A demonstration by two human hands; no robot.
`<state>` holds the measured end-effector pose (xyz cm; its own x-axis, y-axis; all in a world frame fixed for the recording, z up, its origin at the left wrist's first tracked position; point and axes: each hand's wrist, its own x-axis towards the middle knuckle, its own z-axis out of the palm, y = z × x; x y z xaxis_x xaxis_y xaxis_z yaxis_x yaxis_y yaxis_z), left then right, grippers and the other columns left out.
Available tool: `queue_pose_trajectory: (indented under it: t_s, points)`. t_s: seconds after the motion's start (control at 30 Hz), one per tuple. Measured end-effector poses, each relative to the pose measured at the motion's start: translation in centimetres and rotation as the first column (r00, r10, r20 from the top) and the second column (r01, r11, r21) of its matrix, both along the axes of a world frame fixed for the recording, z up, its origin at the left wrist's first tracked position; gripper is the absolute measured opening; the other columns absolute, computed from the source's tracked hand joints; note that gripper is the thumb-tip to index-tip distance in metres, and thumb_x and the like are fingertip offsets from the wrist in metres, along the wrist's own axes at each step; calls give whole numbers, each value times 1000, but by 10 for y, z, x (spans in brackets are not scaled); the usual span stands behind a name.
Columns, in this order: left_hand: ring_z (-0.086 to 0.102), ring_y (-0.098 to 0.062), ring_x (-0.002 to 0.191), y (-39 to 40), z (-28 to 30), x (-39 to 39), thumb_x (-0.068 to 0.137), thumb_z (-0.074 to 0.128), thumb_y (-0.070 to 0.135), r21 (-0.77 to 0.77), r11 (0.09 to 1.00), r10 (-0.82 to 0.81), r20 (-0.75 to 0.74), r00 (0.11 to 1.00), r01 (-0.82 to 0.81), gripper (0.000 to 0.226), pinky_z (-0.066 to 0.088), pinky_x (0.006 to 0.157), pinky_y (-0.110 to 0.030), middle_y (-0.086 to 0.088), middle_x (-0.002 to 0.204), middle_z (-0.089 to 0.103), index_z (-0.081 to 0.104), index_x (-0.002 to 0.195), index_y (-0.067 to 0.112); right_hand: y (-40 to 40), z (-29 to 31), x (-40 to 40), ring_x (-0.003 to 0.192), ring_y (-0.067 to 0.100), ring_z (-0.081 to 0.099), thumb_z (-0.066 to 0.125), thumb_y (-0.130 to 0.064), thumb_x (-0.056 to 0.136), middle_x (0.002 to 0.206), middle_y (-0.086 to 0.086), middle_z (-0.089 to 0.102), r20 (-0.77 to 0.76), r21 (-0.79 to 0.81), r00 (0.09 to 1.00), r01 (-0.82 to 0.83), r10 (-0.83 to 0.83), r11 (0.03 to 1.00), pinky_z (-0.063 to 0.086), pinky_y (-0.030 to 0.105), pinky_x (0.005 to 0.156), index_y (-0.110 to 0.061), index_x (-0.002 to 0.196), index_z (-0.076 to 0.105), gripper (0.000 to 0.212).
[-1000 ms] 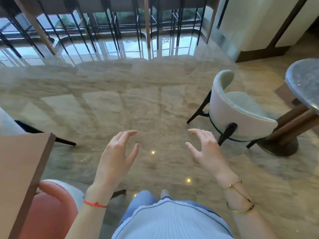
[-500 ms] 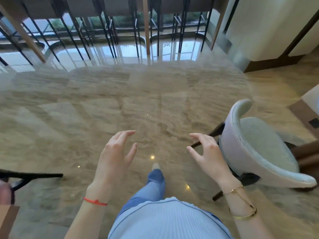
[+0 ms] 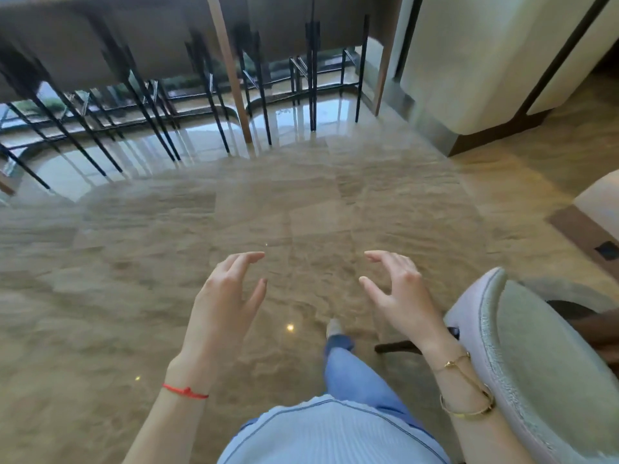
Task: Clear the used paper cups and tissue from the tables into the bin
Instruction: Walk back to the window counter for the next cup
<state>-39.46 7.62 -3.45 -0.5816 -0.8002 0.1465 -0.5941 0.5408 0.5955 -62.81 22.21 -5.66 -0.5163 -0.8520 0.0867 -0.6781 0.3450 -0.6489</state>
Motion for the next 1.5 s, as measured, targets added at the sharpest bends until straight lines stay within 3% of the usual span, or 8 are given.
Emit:
queue_pose_trajectory:
  t_s: [0.1,0.23,0.57,0.97,1.1,1.27,1.5]
  points:
    - [59,-11,109,-52,-8,-41,87,67,21,3,1000,3,2,1000,-3,35,45,90,-24,10,117,61,61,122,22,-48,-13,-43,116,12,48,66,-26,87,116,-7,60,-1,10,1000,7,-7,1000,27,11,94,-19,123,58,38]
    - [60,-11,108,-125,-10,-106,87,66,22,1,1000,11,-15,1000,-11,35,49,90,-30,9,117,62,61,122,23,-128,-18,-110,114,14,50,67,-27,85,113,-8,61,-14,3,1000,3,-3,1000,31,16,94,-20,120,59,37]
    - [59,-11,110,-314,14,-262,89,64,25,-3,996,85,-42,995,-86,34,48,91,-33,11,119,61,60,123,24,-343,15,-272,110,12,49,69,-23,85,110,-8,60,-73,-20,992,-102,100,995,25,7,93,-16,119,60,36]
    - [57,-10,113,-532,1,-392,89,64,24,-1,997,78,-35,996,-78,36,45,94,-25,9,121,61,59,125,21,-564,0,-393,114,11,48,68,-26,86,115,-6,61,-61,-4,989,-132,131,991,27,11,95,-17,121,60,37]
    - [58,-12,113,-623,7,-433,89,64,24,-14,996,84,-41,996,-85,36,48,94,-32,9,120,61,59,125,22,-657,5,-435,115,11,49,68,-26,87,115,-5,62,-72,-17,989,-132,131,991,28,12,96,-17,121,60,36]
    - [57,-10,114,-734,20,-482,90,63,25,-36,998,59,-31,998,-60,36,46,95,-29,10,122,60,59,126,22,-773,18,-485,118,4,45,64,-32,88,120,-9,59,-86,-49,990,-119,115,992,28,12,99,-22,124,57,38]
    - [57,-11,112,-857,31,-548,90,64,24,-30,999,34,-30,999,-35,36,48,93,-31,10,122,60,59,125,21,-894,24,-542,117,-4,40,62,-34,89,122,-11,58,-76,-56,991,-116,112,992,23,4,97,-23,126,56,39]
